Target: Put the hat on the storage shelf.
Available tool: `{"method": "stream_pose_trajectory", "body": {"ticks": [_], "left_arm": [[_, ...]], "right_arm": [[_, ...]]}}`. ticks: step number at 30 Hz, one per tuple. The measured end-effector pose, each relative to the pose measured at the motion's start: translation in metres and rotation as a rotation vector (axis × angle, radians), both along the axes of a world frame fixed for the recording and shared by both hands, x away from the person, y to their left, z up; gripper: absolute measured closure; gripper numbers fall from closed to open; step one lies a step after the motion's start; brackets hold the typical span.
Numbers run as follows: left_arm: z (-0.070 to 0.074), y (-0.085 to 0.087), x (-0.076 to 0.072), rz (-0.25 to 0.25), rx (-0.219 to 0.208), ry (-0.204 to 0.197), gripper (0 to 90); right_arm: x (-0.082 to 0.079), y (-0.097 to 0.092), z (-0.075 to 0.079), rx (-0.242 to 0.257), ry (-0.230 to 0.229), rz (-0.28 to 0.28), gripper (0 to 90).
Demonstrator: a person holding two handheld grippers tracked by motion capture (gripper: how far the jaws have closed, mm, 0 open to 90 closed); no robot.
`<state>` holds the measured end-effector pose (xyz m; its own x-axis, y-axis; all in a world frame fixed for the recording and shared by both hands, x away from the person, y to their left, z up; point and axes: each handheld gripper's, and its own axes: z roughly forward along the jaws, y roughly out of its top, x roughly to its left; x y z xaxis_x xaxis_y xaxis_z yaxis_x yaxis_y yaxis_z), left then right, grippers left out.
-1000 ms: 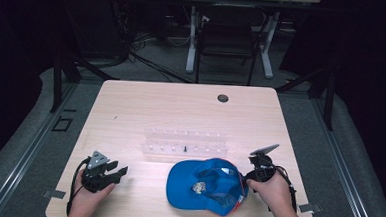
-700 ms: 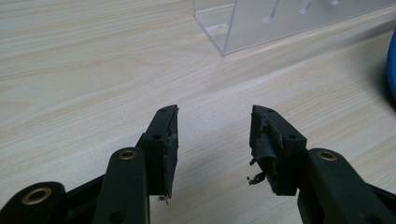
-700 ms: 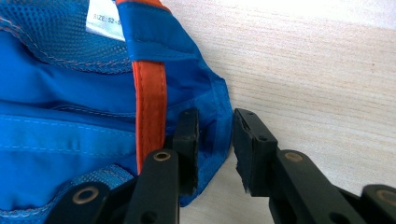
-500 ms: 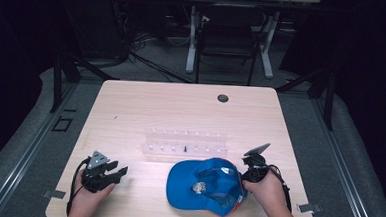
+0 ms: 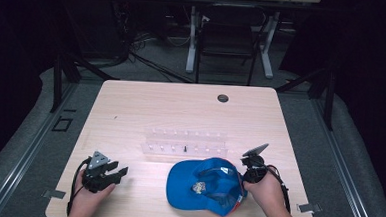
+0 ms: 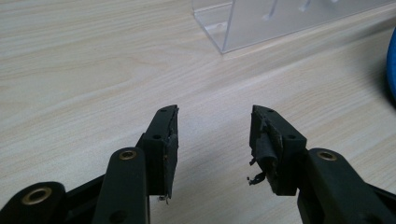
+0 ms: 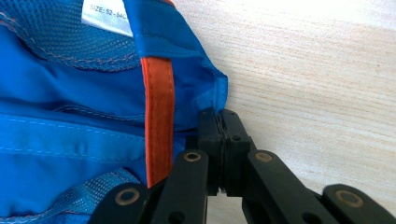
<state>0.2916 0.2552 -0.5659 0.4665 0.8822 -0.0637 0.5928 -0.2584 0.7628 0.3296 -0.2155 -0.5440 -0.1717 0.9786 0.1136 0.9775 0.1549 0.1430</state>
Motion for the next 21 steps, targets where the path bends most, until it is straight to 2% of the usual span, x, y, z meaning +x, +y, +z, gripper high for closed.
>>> {"method": "stream_pose_trajectory", "body": {"ticks": [4,5,9,11,15,17,18,21], "left_arm": [[0.0,0.0,0.0,0.001,0.001,0.0,52.5],[0.0,0.0,0.0,0.0,0.0,0.002,52.5],[-0.001,0.0,0.0,0.001,-0.002,0.003,52.6],[-0.001,0.0,0.0,0.0,-0.001,0.003,52.7],[0.0,0.0,0.0,0.0,0.0,0.003,52.7],[0.0,0.0,0.0,0.001,0.001,0.003,52.6],[0.0,0.0,0.0,0.0,0.002,0.002,52.6],[0.0,0.0,0.0,0.0,0.001,0.002,52.6]], "right_arm": [[0.001,-0.002,0.0,0.019,0.009,0.003,89.8],[0.002,-0.003,0.001,0.024,0.024,-0.002,89.9],[0.003,-0.005,0.004,0.04,0.02,0.004,90.0],[0.004,-0.005,0.007,0.046,0.028,0.001,90.0],[0.005,-0.008,0.014,0.058,0.012,-0.001,90.0],[0.006,-0.01,0.018,0.068,0.019,-0.004,90.0],[0.006,-0.011,0.021,0.057,0.034,-0.002,90.0],[0.006,-0.011,0.027,0.07,0.015,-0.017,90.0]]}}
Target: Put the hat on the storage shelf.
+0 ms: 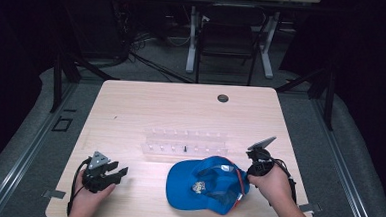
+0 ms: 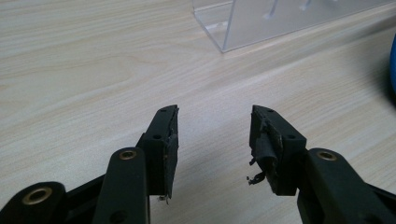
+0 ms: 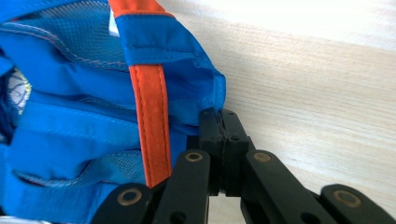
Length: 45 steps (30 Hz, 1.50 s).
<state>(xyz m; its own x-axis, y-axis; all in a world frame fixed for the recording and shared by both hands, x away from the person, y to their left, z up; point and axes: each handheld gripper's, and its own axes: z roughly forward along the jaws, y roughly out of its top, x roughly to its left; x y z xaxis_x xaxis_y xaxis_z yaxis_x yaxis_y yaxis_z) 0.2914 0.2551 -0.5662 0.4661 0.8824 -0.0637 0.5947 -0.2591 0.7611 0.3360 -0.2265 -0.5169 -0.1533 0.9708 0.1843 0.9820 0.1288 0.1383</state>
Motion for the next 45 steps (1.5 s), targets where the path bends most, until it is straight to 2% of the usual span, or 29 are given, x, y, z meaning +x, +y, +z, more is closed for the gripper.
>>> {"method": "stream_pose_trajectory", "body": {"ticks": [1,6,8,10,11,15,20,21,22,23,24,26,28,30,32,33,34,39,41,43,45], "left_arm": [[0.0,0.0,0.0,0.001,0.0,0.0,52.6],[-0.001,0.0,0.0,-0.001,-0.001,0.001,52.6],[0.0,0.0,0.0,-0.002,0.001,0.001,52.6],[0.0,-0.001,0.0,0.0,-0.001,0.0,52.6],[0.0,-0.001,0.0,0.0,-0.001,0.0,52.6],[-0.001,-0.001,0.0,-0.003,0.003,0.002,52.6],[-0.001,-0.002,-0.001,-0.003,0.004,0.002,52.6],[-0.001,-0.002,-0.001,-0.003,0.004,0.002,52.7],[-0.001,-0.002,-0.001,-0.002,0.004,0.0,52.6],[-0.001,-0.001,-0.001,-0.001,0.004,0.001,52.6],[-0.001,-0.001,-0.001,-0.003,0.006,-0.001,52.6],[-0.001,-0.001,-0.001,-0.002,0.006,0.001,52.6],[0.0,0.0,-0.001,-0.003,0.006,0.001,52.6],[0.0,0.0,-0.001,-0.003,0.006,0.002,52.6],[0.0,-0.001,-0.001,-0.003,0.006,0.001,52.6],[0.0,-0.001,-0.001,-0.003,0.006,0.001,52.6],[-0.001,-0.001,-0.001,-0.003,0.006,0.001,52.6],[-0.001,-0.001,-0.001,-0.004,0.006,0.0,52.6],[-0.001,-0.001,-0.001,-0.004,0.006,0.0,52.6],[-0.001,-0.002,-0.001,-0.002,0.004,0.002,52.6],[-0.001,-0.002,-0.001,-0.002,0.004,0.001,52.6]], "right_arm": [[0.001,-0.001,0.004,0.001,0.016,0.009,90.0],[0.002,-0.003,0.017,0.022,-0.009,0.004,90.0],[0.003,-0.005,0.023,0.025,0.006,0.016,90.0],[0.003,-0.006,0.026,0.026,0.001,0.015,90.0],[0.003,-0.006,0.028,0.029,0.001,-0.004,90.0],[0.003,-0.007,0.032,0.031,-0.011,0.005,90.0],[0.003,-0.007,0.042,0.028,0.002,0.018,90.0],[0.003,-0.007,0.043,0.037,-0.014,0.01,90.0],[0.003,-0.008,0.046,0.04,0.003,0.021,90.0],[0.002,-0.007,0.047,0.049,-0.01,0.009,90.0],[0.003,-0.009,0.051,0.042,0.003,0.021,90.0],[0.002,-0.009,0.055,0.054,-0.007,0.001,90.0],[0.002,-0.011,0.062,0.046,0.006,0.015,90.0],[0.002,-0.012,0.066,0.056,-0.011,0.002,90.0],[0.002,-0.013,0.072,0.059,-0.007,0.02,90.0],[0.001,-0.012,0.074,0.066,-0.023,0.003,90.0],[0.002,-0.014,0.077,0.065,-0.016,0.022,90.0],[0.001,-0.016,0.09,0.101,-0.028,0.028,90.0],[0.001,-0.015,0.095,0.116,-0.034,0.013,90.0],[0.0,-0.017,0.099,0.124,-0.029,0.028,90.0],[0.0,-0.016,0.103,0.145,-0.044,0.009,90.0]]}}
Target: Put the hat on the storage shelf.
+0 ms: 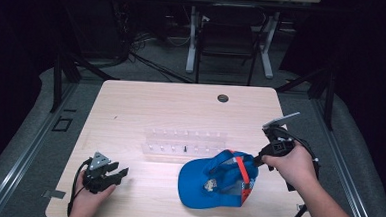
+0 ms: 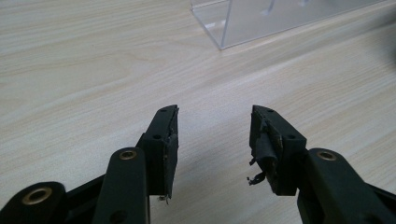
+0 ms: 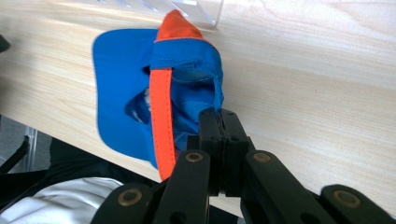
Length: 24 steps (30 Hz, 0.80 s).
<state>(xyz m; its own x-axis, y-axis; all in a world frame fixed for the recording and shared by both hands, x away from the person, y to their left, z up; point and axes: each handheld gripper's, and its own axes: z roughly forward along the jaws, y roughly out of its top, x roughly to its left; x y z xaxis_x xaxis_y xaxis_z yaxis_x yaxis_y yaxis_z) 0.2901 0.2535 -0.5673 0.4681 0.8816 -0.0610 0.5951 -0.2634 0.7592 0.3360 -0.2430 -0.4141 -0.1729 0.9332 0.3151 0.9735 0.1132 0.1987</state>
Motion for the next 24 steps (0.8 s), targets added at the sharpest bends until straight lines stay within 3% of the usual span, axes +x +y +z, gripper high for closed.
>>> {"method": "stream_pose_trajectory", "body": {"ticks": [10,24], "left_arm": [[-0.001,0.0,0.0,0.001,-0.004,0.005,52.6],[-0.001,0.0,0.0,-0.004,0.002,0.007,52.6]], "right_arm": [[0.001,-0.002,0.019,0.01,0.01,0.019,90.0],[0.001,-0.004,0.046,0.089,0.014,-0.002,90.0]]}}
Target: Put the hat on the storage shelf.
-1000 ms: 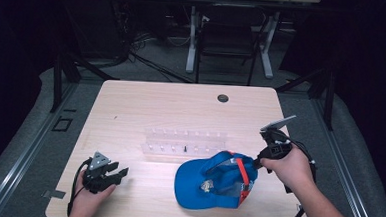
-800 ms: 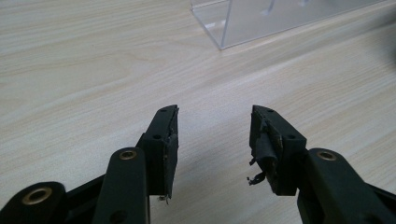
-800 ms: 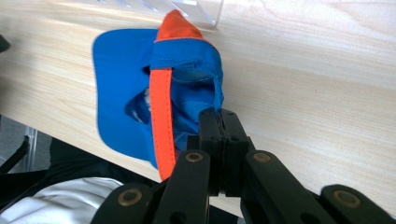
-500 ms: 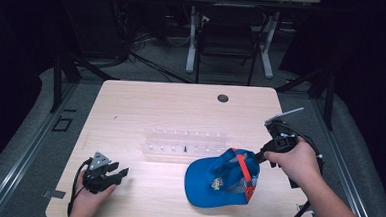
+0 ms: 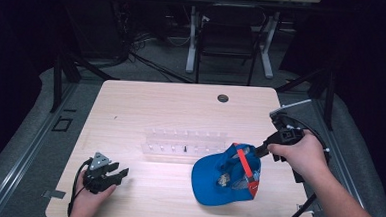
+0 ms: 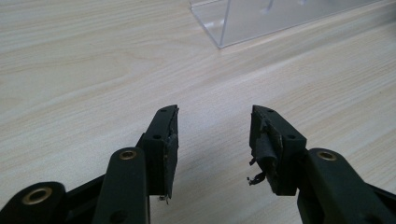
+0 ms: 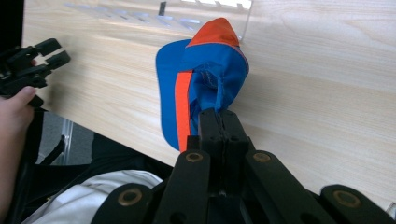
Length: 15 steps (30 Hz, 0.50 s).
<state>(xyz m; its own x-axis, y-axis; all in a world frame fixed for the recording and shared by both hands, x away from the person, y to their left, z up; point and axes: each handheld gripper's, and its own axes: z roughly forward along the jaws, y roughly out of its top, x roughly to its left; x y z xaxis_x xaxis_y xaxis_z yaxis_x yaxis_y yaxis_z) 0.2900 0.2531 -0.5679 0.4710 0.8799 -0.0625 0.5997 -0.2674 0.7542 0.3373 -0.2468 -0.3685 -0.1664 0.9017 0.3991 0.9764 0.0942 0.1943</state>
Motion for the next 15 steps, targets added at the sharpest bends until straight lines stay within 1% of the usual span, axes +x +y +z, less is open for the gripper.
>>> {"method": "stream_pose_trajectory", "body": {"ticks": [2,3,7,8,15], "left_arm": [[0.0,0.0,0.0,0.0,0.001,-0.002,52.6],[0.0,0.0,0.0,0.0,0.001,-0.002,52.6],[0.0,-0.001,-0.001,0.001,-0.001,-0.006,52.6],[0.0,-0.001,-0.001,-0.004,0.0,-0.001,52.6],[0.0,-0.001,0.0,-0.002,0.004,-0.003,52.6]], "right_arm": [[0.0,0.0,0.005,0.004,0.004,0.013,90.0],[0.0,0.0,0.008,0.003,0.011,0.035,90.0],[0.0,0.0,0.016,0.016,0.003,0.04,90.0],[-0.001,0.001,0.018,0.03,-0.003,0.027,90.0],[-0.002,0.0,0.031,0.089,-0.007,0.037,90.0]]}}
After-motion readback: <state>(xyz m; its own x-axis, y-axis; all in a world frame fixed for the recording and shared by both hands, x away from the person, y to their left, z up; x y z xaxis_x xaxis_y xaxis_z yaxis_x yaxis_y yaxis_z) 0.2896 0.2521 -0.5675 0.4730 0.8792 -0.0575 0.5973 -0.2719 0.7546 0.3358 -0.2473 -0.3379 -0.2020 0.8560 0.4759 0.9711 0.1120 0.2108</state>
